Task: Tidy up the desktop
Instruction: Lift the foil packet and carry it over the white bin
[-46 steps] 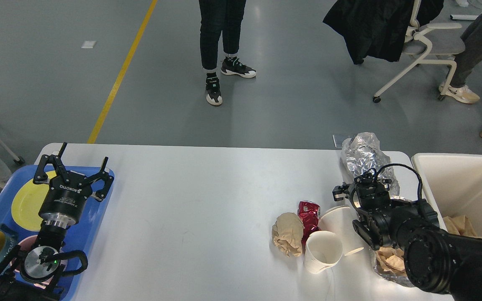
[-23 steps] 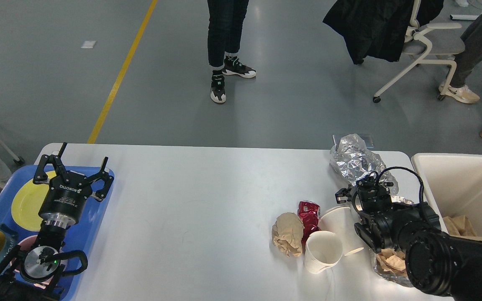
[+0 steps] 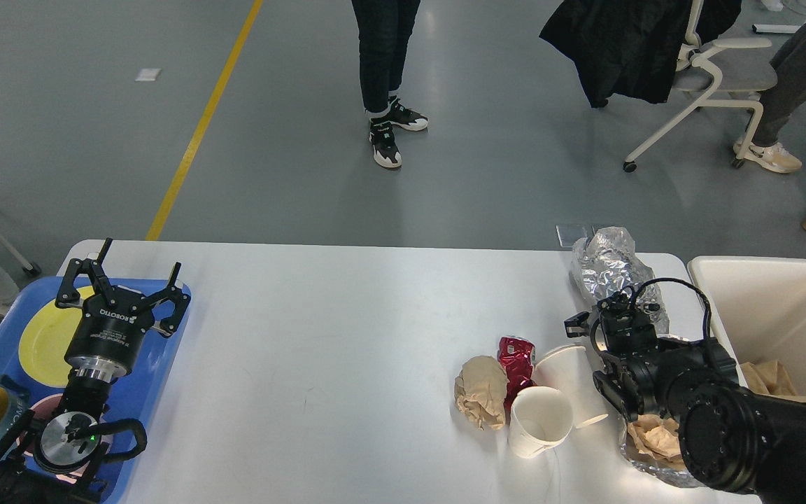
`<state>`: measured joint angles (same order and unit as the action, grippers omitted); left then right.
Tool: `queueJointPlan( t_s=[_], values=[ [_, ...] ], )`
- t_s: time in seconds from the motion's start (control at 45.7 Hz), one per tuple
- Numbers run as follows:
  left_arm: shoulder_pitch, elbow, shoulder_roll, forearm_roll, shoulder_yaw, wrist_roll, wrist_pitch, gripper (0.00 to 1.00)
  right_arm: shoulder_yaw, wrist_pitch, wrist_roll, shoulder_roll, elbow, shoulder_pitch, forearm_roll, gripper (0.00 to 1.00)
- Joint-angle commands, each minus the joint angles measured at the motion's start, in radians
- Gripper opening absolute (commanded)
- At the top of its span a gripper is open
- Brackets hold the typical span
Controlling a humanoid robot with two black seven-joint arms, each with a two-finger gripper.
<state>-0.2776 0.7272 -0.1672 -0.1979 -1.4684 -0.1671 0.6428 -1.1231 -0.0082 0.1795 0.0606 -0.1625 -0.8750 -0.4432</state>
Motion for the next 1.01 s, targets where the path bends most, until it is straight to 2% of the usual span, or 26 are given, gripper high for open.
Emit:
queueJointPlan(
  t_s=[0.0, 0.197, 0.285, 0.438, 0.547, 0.635, 0.832, 0.985],
  values=[
    [0.0, 0.0, 0.0, 0.0, 0.0, 0.0, 0.0, 0.96, 0.012, -0.003, 0.0, 0.001, 0.001, -0.004, 0.0, 0.0],
    [0.0, 0.0, 0.0, 0.0, 0.0, 0.0, 0.0, 0.96, 0.032, 0.005, 0.002, -0.008, -0.015, -0.065, 0.001, 0.0],
    [0.0, 0.0, 0.0, 0.0, -0.001, 0.0, 0.0, 0.96, 0.029, 0.025, 0.002, -0.031, -0.072, -0.126, 0.003, 0.0],
    [0.0, 0.001, 0.0, 0.0, 0.0, 0.0, 0.0, 0.96, 0.028, 0.114, 0.009, -0.154, -0.412, -0.421, 0.006, 0.0],
    [0.0, 0.0, 0.0, 0.0, 0.0, 0.0, 0.0, 0.96, 0.017, 0.186, 0.055, -0.185, -0.613, -0.623, 0.009, 0.0],
    [0.0, 0.001, 0.0, 0.0, 0.0, 0.001, 0.0, 0.96, 0.002, 0.305, 0.077, -0.217, -0.759, -0.795, 0.012, 0.0],
    [0.0, 0.001, 0.0, 0.0, 0.0, 0.001, 0.0, 0.96, -0.096, 0.556, 0.068, -0.295, -1.089, -1.208, 0.018, 0.0],
    [0.0, 0.0, 0.0, 0.0, 0.0, 0.001, 0.0, 0.96, -0.188, 0.617, 0.04, -0.398, -1.337, -1.469, 0.02, 0.0]
  ],
)
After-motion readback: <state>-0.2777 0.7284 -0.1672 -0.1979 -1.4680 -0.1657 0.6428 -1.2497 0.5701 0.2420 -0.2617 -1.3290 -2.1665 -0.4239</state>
